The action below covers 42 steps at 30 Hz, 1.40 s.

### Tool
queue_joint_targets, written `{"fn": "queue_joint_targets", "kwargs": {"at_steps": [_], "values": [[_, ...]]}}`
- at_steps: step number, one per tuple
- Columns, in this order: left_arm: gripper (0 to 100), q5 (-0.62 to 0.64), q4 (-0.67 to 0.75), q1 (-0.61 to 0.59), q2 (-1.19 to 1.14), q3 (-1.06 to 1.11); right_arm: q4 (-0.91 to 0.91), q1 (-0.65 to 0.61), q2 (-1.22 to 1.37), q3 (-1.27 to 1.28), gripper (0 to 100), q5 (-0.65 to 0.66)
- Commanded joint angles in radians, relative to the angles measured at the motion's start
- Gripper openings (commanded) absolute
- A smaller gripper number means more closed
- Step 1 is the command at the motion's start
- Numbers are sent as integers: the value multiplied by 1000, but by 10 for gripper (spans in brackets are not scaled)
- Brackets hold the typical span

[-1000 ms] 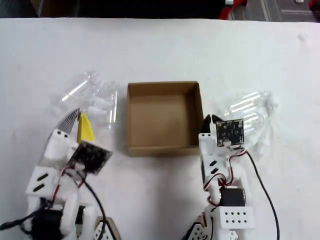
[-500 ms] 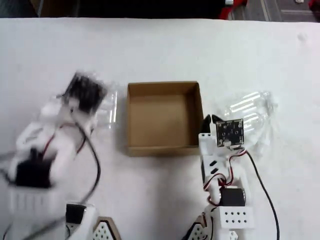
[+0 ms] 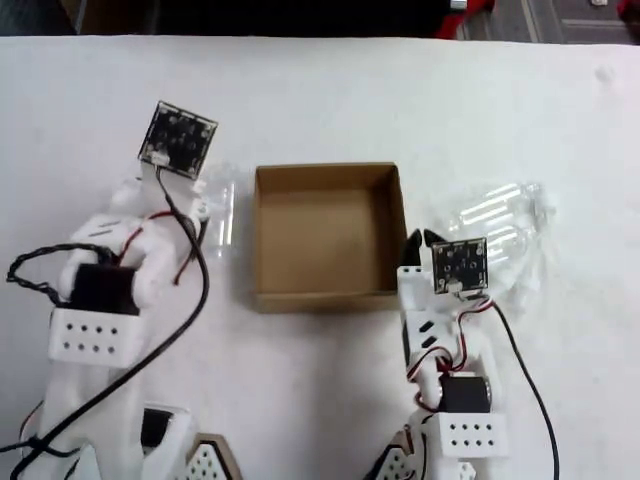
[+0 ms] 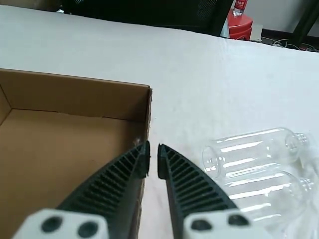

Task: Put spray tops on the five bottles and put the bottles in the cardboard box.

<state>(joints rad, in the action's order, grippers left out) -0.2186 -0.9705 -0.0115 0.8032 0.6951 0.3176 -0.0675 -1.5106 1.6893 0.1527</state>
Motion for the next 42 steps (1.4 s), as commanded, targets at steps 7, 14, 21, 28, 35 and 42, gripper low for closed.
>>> {"fn": "queue_joint_targets", "kwargs": {"at_steps": [7, 14, 21, 28, 35, 42], "values": [[24, 46, 81, 2, -12, 75, 2, -1, -2, 6, 19, 48], [24, 44, 86, 7, -4, 106, 4, -2, -12, 3, 19, 279], [24, 54, 135, -19, -5, 132, 2, -2, -12, -12, 19, 281], [24, 118, 290, -122, -5, 216, 165, 7, -7, -144, 15, 275], [24, 160, 298, -122, -12, 227, 501, -39, 62, -528, 15, 169], [24, 157, 485, -120, -5, 351, 633, -61, 507, -850, 18, 227]]}}
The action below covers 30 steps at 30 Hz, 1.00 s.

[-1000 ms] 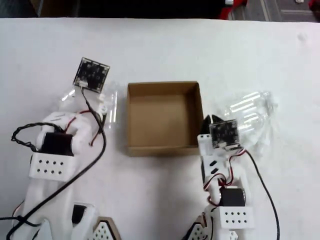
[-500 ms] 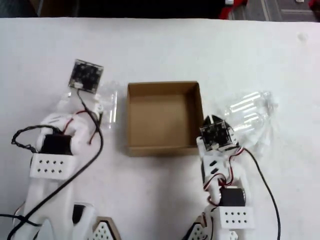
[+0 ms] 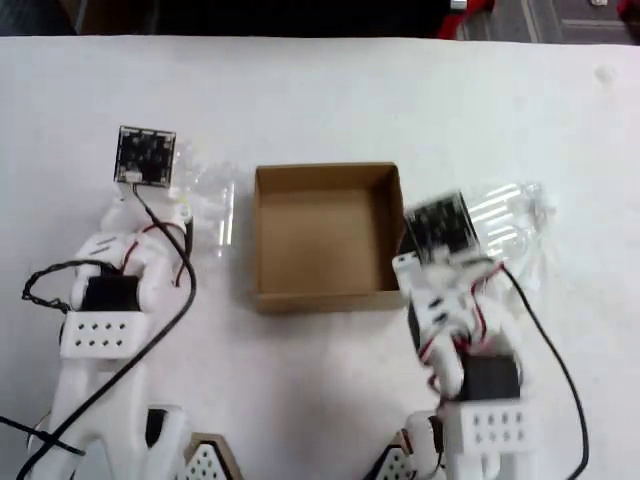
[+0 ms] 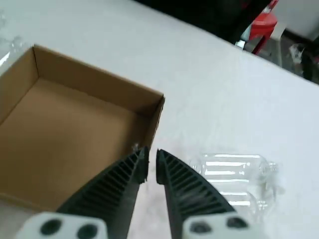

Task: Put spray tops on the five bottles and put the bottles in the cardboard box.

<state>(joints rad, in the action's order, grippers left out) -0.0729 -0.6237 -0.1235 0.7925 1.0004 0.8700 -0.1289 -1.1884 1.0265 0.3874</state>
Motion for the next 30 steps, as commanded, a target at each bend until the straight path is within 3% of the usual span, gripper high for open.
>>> {"fn": "queue_joint_targets", "kwargs": {"at_steps": [1, 6, 12, 30], "values": [[24, 9, 169, -8, 5, 64, 122, -2, 249, -253, 18, -35], [24, 8, 222, -8, 5, 97, 243, 7, 535, -485, 35, -100], [23, 11, 224, -8, 5, 95, 206, 8, 777, -514, 190, -107], [23, 8, 229, -7, 5, 97, 116, -5, 1036, -520, 189, -198]]}}
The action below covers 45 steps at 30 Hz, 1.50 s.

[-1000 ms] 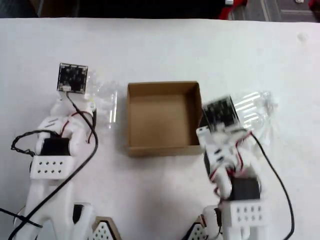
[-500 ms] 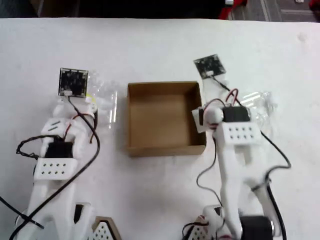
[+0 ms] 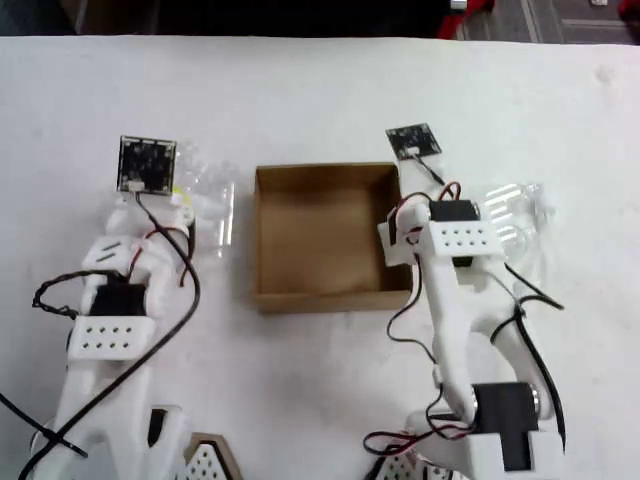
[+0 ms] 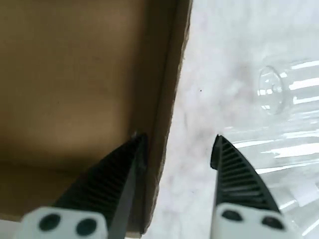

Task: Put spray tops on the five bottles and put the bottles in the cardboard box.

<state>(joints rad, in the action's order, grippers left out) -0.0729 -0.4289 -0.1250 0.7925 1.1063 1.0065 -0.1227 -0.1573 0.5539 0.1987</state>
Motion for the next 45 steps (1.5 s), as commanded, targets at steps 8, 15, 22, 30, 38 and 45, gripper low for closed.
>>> {"fn": "queue_joint_targets", "kwargs": {"at_steps": [8, 15, 22, 30, 38, 45], "values": [[23, 8, 32, -5, 5, -9, -24, -12, 22, -46, 33, -8], [23, 6, 31, 18, 5, -8, -42, -12, 19, -9, 15, -8], [23, 6, 34, 24, 5, -6, -18, -13, 19, 15, 16, -8], [23, 6, 34, 22, 5, -6, 58, -13, 13, 15, 16, -6], [23, 6, 34, 22, 5, -6, 101, -13, 13, 48, 16, 49], [23, 6, 34, 24, 5, -6, 124, -13, 13, 64, 16, 51]]}}
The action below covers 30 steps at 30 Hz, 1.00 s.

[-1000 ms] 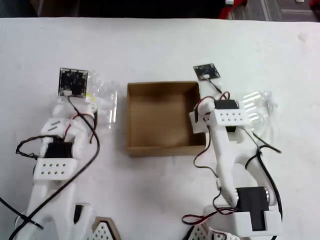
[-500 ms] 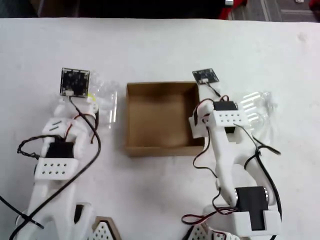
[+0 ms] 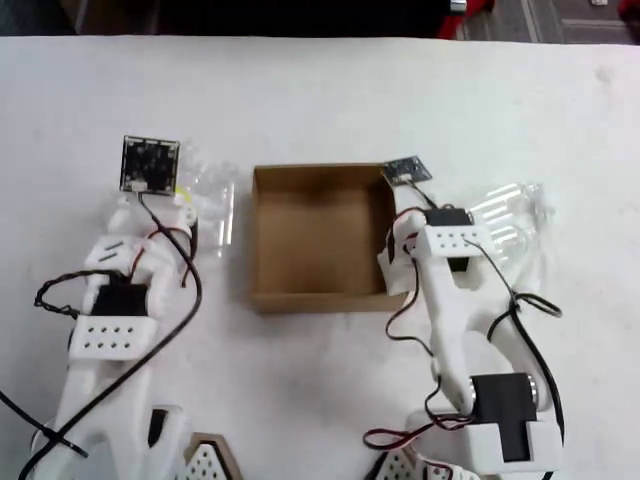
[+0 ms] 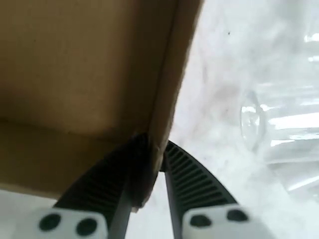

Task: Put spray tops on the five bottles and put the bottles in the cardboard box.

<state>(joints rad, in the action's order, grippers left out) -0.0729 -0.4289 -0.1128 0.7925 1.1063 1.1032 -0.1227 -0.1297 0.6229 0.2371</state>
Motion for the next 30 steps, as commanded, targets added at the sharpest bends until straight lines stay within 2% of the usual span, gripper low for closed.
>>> {"fn": "queue_joint_targets", "kwargs": {"at_steps": [1, 4, 9, 19, 21, 27, 30], "values": [[23, 6, 34, 12, 5, -6, 33, -13, -15, -5, 16, 12], [23, 6, 35, 12, 5, -6, 41, -13, -15, -5, 16, 17], [23, 5, 35, 12, 5, -6, 110, -50, -15, -6, 16, 106], [23, 5, 35, 8, 5, -5, 120, -67, -15, -14, 24, 115], [23, 5, 35, 8, 5, -5, 122, -65, -15, -14, 60, 115], [24, 5, 35, 8, 5, -5, 182, -96, -15, -64, 265, 149], [24, 5, 35, 8, 5, -5, 314, -111, -15, -190, 272, 187]]}}
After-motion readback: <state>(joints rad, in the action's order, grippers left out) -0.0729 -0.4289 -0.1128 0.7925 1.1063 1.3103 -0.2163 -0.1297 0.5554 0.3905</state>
